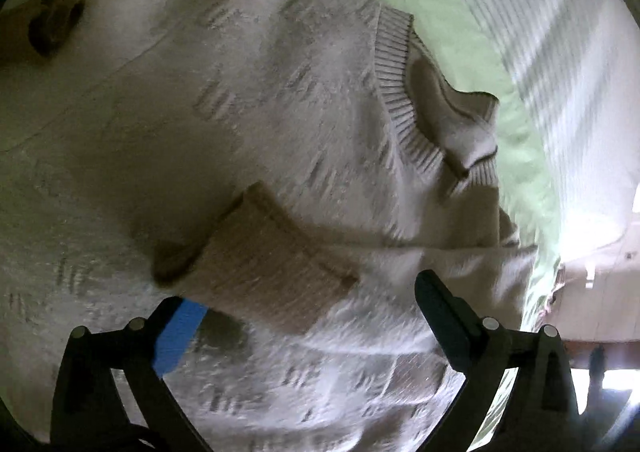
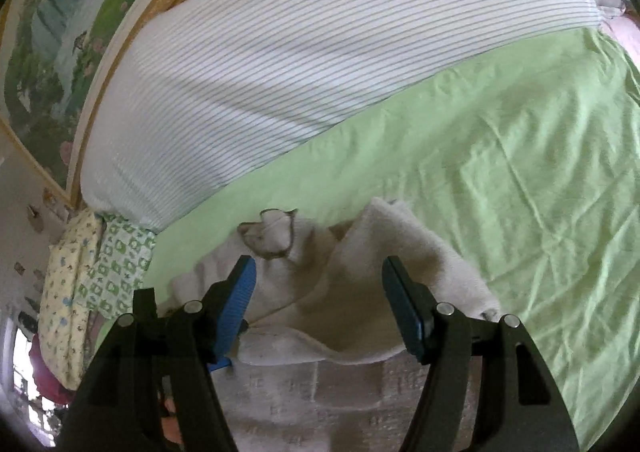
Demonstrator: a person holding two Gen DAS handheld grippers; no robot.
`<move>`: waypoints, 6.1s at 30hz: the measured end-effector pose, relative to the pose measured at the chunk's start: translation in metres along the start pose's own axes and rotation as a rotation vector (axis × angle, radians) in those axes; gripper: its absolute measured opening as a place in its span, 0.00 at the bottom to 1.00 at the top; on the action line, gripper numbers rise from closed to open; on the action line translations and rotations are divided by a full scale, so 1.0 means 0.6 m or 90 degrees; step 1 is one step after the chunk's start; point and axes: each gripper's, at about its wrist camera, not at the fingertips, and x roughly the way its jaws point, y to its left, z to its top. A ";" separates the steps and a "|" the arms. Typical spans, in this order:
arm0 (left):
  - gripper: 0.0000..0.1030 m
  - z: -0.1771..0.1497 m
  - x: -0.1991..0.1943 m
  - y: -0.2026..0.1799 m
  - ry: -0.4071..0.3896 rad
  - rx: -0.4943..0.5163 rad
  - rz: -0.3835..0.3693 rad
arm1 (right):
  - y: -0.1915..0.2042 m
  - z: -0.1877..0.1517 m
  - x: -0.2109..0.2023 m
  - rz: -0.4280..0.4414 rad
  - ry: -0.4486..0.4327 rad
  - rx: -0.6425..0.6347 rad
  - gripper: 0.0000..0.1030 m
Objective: Fold small clothes
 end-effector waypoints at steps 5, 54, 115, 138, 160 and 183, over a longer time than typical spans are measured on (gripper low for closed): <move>0.17 -0.002 0.005 -0.028 -0.033 0.084 0.069 | 0.004 0.002 0.009 -0.019 -0.002 -0.006 0.65; 0.37 -0.036 -0.149 0.115 -0.214 0.333 0.028 | -0.066 0.078 0.130 -0.108 0.044 -0.079 0.21; 0.74 0.077 -0.217 0.243 -0.252 0.490 0.449 | 0.117 -0.108 0.206 0.094 0.263 -0.068 0.43; 0.09 0.102 -0.187 0.288 -0.072 0.517 0.328 | 0.092 -0.114 0.177 0.065 0.250 -0.049 0.43; 0.44 -0.117 -0.159 -0.193 -0.194 0.495 -0.080 | 0.019 -0.063 0.102 0.023 0.131 0.036 0.43; 0.68 -0.015 -0.076 0.149 -0.210 0.396 0.283 | -0.003 -0.054 0.220 -0.127 0.211 0.147 0.35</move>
